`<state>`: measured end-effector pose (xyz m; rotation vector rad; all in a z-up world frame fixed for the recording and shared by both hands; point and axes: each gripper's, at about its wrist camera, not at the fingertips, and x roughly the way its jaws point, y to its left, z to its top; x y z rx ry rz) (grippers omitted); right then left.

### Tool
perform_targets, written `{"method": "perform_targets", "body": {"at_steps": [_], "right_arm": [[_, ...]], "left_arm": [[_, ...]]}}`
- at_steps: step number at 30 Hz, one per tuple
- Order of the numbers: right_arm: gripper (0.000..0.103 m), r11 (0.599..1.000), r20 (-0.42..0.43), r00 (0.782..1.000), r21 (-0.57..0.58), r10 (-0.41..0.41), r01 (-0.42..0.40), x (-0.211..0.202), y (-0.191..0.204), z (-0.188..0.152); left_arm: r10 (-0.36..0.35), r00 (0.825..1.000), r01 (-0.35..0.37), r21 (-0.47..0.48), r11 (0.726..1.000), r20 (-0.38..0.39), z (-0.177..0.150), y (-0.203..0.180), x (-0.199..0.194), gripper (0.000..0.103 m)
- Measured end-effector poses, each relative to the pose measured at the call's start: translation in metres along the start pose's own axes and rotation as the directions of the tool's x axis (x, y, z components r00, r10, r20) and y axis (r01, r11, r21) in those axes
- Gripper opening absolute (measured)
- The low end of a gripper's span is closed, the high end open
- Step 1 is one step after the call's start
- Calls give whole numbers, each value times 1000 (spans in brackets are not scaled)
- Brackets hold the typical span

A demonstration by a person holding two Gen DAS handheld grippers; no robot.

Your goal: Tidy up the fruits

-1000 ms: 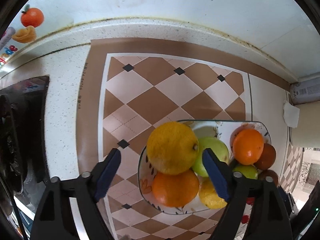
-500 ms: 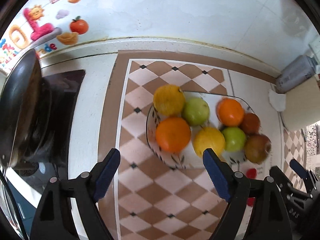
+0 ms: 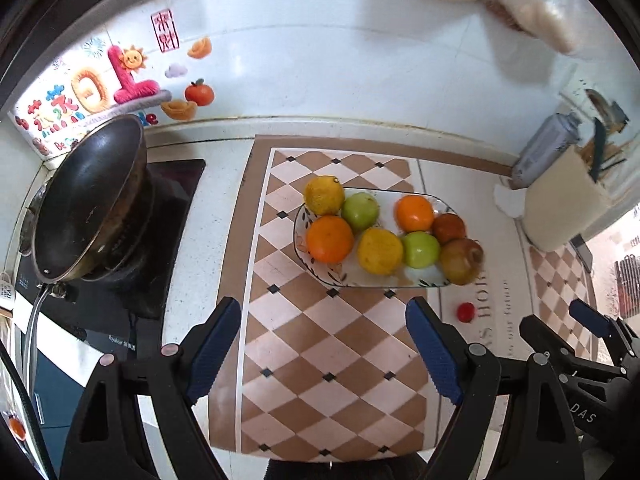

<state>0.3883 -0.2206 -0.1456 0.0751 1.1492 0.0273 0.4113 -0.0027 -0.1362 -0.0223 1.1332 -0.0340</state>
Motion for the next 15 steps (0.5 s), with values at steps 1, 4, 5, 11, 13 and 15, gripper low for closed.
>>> {"method": "perform_targets", "body": {"at_steps": [1,4,5,11,13,15], "right_arm": [[94,1000,11,1000,-7,-3,3,-9,1,-2],[94,1000,32,999,-9,6,-6,-31,2,-7],[94,1000,40,999,-8,10,-10,-39,2,-9],[94,999,94,995,-11,31,-30,-84,1,-15],[94,999,112,993,-13,37,-36,-97,1,-16],[94,999,127,991,-18,40,-38,-109,0,-17]], "left_arm": [[-3,1000,3,1,1000,4,-3,-1,-6,84],[-10,1000,9,8,1000,25,-10,-6,-25,84],[-11,999,10,13,1000,34,-12,-7,-30,84],[2,995,-6,41,999,96,-24,-17,-65,84],[1,994,-5,42,999,110,-27,-19,-75,84],[-11,993,6,41,999,117,-29,-20,-82,84]]}}
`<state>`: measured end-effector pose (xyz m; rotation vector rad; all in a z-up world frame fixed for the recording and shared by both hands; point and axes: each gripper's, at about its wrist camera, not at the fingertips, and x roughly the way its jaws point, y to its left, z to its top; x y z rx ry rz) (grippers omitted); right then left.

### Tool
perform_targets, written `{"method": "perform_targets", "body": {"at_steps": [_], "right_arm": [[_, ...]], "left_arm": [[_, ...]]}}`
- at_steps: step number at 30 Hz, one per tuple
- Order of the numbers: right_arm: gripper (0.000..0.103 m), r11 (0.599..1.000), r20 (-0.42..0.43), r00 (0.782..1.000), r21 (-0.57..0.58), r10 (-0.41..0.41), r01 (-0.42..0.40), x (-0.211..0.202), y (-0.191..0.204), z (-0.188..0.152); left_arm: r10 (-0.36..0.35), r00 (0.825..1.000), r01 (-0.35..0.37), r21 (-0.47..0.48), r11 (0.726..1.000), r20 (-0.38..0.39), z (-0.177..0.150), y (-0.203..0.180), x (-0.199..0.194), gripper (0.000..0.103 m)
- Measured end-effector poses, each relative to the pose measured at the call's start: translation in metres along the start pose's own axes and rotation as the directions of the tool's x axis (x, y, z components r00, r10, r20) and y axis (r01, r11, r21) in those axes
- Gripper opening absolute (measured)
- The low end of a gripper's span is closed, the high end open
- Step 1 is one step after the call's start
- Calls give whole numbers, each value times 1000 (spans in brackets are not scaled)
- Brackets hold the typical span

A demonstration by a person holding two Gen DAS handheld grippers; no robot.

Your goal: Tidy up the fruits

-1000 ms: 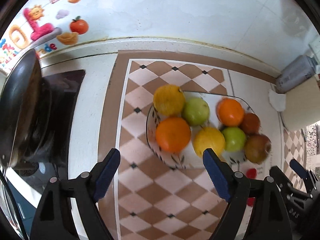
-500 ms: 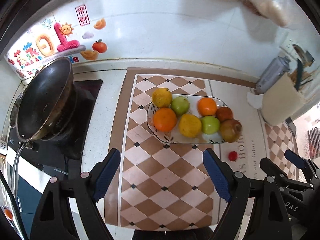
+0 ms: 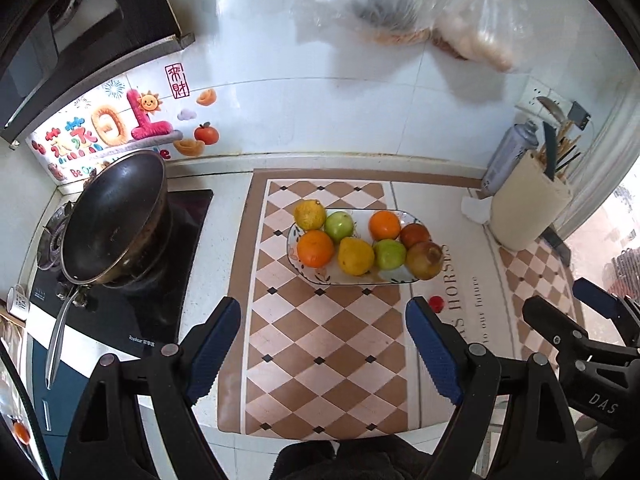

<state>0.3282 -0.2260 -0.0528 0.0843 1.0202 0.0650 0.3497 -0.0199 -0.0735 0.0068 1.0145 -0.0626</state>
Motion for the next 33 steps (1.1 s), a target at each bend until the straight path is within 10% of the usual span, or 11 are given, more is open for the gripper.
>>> {"method": "perform_targets", "body": {"at_steps": [18,21,33], "right_arm": [[94,997,49,997,44,63,-66,-31,-10,4],[94,993,19,996,79,90,-92,-15,-21,2],[90,969,-247,963,243,107,-45,131,-103,-56]], "left_arm": [[-7,1000,7,11,1000,28,-3,-15,-20,84],[2,1000,-2,15,1000,3,-1,-18,-5,103],[138,974,-107,173,979,-179,-16,-59,112,103]]}}
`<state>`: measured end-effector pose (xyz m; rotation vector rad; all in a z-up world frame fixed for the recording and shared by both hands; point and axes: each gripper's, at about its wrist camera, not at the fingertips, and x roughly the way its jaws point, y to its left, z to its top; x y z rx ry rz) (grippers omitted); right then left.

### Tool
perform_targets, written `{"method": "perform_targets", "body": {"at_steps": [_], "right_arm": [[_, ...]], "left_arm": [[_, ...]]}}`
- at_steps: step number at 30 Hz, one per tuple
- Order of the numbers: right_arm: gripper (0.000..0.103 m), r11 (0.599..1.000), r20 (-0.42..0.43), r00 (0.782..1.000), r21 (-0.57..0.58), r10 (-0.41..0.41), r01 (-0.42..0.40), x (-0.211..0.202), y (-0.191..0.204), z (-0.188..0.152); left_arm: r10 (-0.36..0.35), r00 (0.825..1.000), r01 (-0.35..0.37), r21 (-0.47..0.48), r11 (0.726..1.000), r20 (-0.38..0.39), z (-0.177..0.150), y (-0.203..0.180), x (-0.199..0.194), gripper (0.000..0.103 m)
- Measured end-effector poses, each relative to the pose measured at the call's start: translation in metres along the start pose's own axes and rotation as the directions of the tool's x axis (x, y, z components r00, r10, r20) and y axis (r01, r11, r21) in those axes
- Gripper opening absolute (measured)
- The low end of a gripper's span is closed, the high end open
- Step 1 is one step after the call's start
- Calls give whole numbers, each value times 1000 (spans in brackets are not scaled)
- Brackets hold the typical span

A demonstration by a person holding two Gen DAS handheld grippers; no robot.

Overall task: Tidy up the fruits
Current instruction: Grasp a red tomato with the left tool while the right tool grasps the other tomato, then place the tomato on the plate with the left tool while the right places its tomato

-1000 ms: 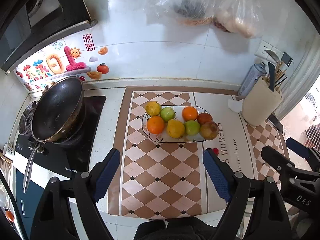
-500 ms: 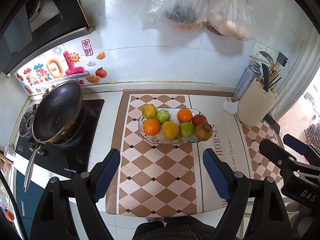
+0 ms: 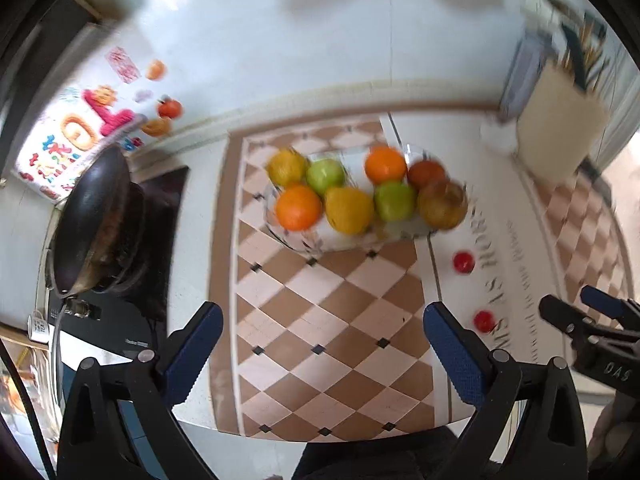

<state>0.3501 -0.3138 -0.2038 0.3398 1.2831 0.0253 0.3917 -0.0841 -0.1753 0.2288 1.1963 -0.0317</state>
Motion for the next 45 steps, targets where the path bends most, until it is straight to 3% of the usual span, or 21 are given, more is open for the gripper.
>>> {"method": "perform_targets", "body": {"at_steps": [2,13,16,18,23,29,31,33,36,38,42,45], "right_arm": [[70,1000,-52,999,9,3,-3,29,-10,-6],[40,999,-163,985,19,48,-46,123,-24,-19],[40,999,-171,985,5,36,-35,134,-23,-21],[32,999,-175,984,-1,37,-37,141,-23,-21],[32,999,-153,988,-14,31,-33,141,-25,-22],[32,997,-106,994,79,24,-16,120,-57,-13],[32,995,-95,995,101,7,2,113,-71,-9],[32,993,-90,996,115,-7,17,110,-80,-5],[32,991,-83,996,128,-26,36,104,-89,0],[32,990,-80,996,136,-33,44,102,-93,3],[33,989,-81,996,138,-39,50,99,-98,6],[33,991,-81,996,127,-38,48,99,-94,9]], "left_arm": [[9,999,-8,22,1000,-39,2,-10,20,103],[-16,979,29,64,997,-203,15,-52,105,103],[-45,972,63,72,995,-229,19,-59,118,103],[-67,966,86,70,994,-249,21,-64,125,103],[-168,939,187,37,982,-301,28,-82,139,103],[-274,906,292,10,956,-324,41,-113,149,101],[-300,901,321,16,947,-313,45,-123,152,94],[-301,899,328,32,944,-317,48,-133,157,76],[-309,892,339,38,940,-330,48,-144,165,61],[-305,893,340,52,939,-331,48,-150,168,54],[-283,907,329,106,938,-310,50,-163,171,30],[-295,910,336,103,936,-293,51,-164,170,28]]}}
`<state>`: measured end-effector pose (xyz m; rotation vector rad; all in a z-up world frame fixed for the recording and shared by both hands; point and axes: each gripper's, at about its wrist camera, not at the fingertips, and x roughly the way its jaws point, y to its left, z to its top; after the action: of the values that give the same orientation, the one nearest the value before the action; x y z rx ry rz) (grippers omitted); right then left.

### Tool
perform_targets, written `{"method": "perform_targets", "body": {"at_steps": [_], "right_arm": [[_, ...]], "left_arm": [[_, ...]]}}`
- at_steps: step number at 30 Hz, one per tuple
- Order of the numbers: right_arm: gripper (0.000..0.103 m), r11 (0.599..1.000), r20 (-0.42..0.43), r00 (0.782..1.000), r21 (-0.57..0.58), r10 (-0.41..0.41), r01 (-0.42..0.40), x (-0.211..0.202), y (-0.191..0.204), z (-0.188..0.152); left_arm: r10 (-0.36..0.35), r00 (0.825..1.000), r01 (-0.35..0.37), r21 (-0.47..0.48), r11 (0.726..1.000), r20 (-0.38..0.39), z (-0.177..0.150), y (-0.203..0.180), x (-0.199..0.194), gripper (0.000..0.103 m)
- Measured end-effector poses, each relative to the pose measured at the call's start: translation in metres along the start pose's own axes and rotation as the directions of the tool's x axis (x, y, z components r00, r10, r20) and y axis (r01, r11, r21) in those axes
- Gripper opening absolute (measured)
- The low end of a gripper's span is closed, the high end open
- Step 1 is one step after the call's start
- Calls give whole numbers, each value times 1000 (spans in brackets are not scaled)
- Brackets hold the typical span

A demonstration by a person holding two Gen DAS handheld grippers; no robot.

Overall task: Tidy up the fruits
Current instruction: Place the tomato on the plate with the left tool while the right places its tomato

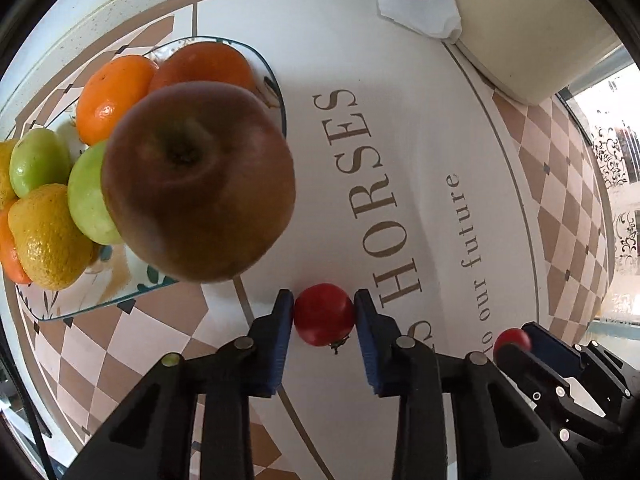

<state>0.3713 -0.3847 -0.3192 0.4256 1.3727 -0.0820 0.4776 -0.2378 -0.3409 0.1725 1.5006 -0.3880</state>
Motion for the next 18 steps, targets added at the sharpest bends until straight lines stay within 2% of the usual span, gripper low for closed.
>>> {"method": "perform_targets", "body": {"at_steps": [4,11,13,18], "right_arm": [[33,1000,10,1000,-19,8,-8,-7,6,1],[32,997,37,998,-61,59,-57,-27,29,6],[32,992,43,995,-86,93,-89,-32,45,7],[32,970,31,984,-174,177,-169,-28,96,9]], "left_arm": [[-29,999,29,-26,999,23,-4,13,-14,28],[-107,990,118,-124,985,93,-18,62,-70,28],[-114,987,132,-153,979,117,-26,75,-86,28],[-116,977,160,-256,953,179,-50,138,-124,28]]}}
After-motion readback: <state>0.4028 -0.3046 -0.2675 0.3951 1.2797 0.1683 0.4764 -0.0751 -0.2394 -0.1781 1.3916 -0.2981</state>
